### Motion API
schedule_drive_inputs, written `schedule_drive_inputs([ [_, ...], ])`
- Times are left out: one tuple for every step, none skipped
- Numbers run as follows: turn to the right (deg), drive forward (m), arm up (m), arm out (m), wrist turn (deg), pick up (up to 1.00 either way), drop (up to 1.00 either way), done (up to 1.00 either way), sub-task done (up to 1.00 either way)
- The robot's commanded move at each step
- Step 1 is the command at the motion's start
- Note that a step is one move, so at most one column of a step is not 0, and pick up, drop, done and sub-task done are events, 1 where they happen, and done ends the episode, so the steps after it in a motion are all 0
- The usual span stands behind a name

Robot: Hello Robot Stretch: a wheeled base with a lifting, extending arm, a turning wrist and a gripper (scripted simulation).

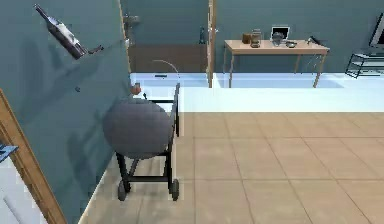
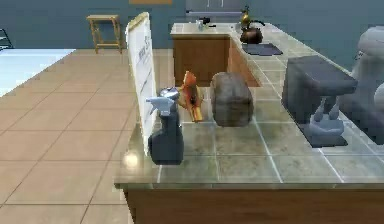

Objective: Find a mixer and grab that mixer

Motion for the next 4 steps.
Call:
schedule_drive_inputs([
  [36.0, 0.0, 0.0, 0.0, 0.0, 0.0, 0.0, 0.0, 0.0],
  [3.0, 0.0, 0.0, 0.0, 0.0, 0.0, 0.0, 0.0, 0.0],
  [45.0, 0.0, 0.0, 0.0, 0.0, 0.0, 0.0, 0.0, 0.0],
  [45.0, 0.0, 0.0, 0.0, 0.0, 0.0, 0.0, 0.0, 0.0],
])
